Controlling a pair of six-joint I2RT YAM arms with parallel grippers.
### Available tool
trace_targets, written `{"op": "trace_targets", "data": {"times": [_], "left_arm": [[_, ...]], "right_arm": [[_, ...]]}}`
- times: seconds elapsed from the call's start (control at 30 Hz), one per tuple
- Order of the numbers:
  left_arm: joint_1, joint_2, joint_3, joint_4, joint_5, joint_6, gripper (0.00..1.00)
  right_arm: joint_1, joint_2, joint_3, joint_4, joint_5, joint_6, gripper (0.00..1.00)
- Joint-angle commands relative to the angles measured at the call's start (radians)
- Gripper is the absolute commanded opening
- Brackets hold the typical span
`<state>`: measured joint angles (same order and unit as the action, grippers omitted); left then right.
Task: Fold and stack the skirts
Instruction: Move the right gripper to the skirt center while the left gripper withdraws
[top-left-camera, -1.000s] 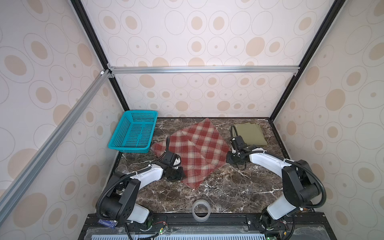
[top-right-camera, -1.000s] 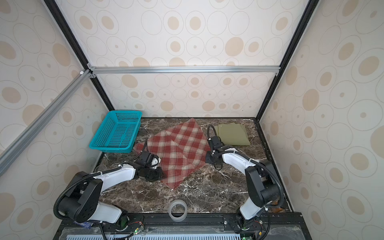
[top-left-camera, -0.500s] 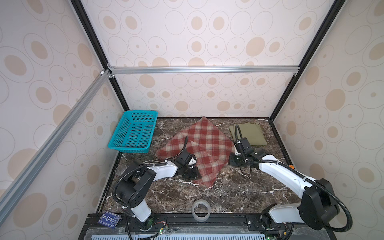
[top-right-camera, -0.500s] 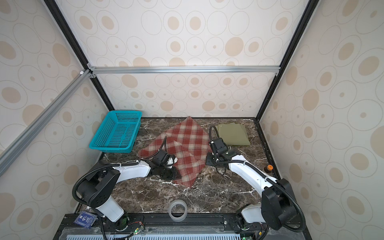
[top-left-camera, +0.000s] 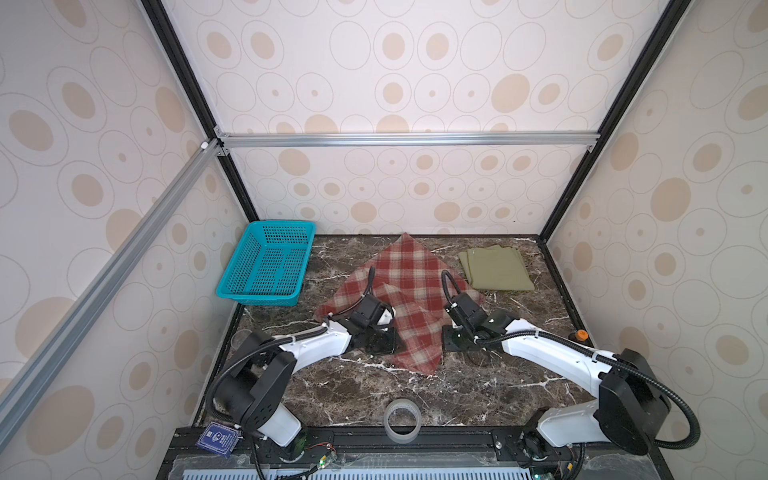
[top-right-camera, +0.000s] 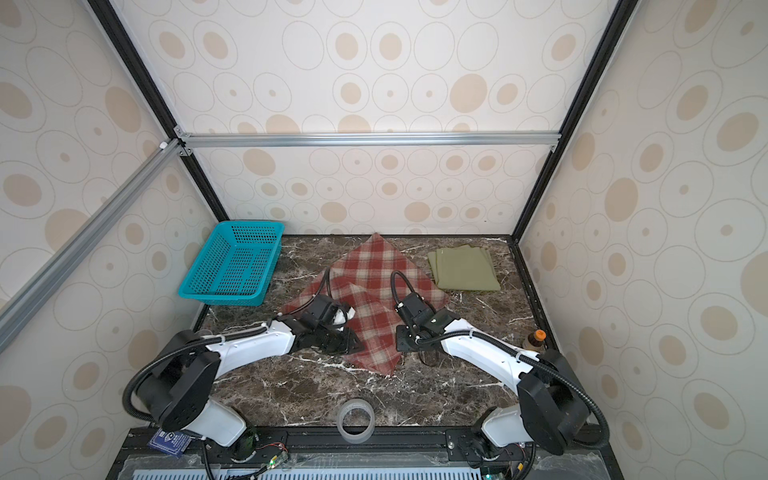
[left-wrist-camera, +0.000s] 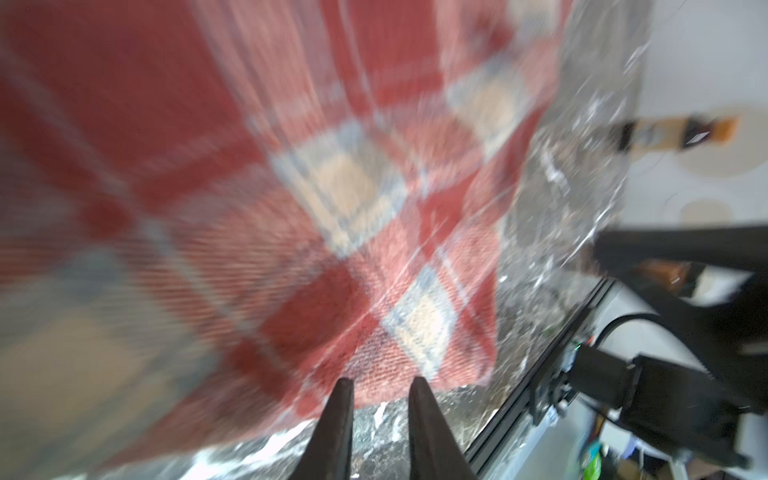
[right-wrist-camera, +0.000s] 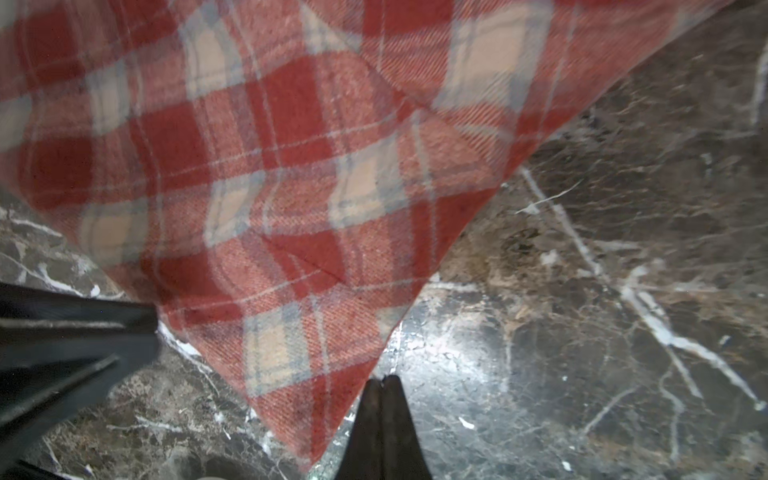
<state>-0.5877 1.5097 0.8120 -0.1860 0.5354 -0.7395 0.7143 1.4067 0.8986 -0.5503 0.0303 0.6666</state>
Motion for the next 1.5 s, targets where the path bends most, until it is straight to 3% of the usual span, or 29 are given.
{"op": "trace_targets", "data": {"times": [0.0, 0.13, 0.33, 0.83, 0.97, 1.2, 1.47], "left_arm": [[0.131, -0.08, 0.002, -0.109, -0.019, 0.048, 0.24], [0.31, -0.109, -0.008, -0.141, 0.001, 0.109, 0.24], [0.484, -0.054, -0.032, -0.078, 0.036, 0.137, 0.21], [0.691, 0.042, -0.073, 0.051, 0.025, 0.126, 0.19], [0.717, 0.051, -0.044, 0.065, 0.045, 0.115, 0.19], [0.682, -0.02, 0.016, 0.07, 0.085, 0.095, 0.2], [0.662, 0.02, -0.005, 0.148, 0.08, 0.065, 0.2]], "right_arm": [[0.054, 0.05, 0.017, 0.002, -0.006, 0.038, 0.0], [0.114, 0.125, 0.054, 0.021, -0.034, 0.041, 0.0], [0.163, 0.194, 0.097, 0.032, -0.056, 0.043, 0.0], [0.174, 0.243, 0.043, 0.043, -0.09, 0.061, 0.0], [0.173, 0.244, 0.03, 0.026, -0.087, 0.068, 0.0], [0.175, 0.269, 0.043, 0.023, -0.099, 0.07, 0.0], [0.179, 0.305, 0.069, 0.021, -0.113, 0.062, 0.0]]}}
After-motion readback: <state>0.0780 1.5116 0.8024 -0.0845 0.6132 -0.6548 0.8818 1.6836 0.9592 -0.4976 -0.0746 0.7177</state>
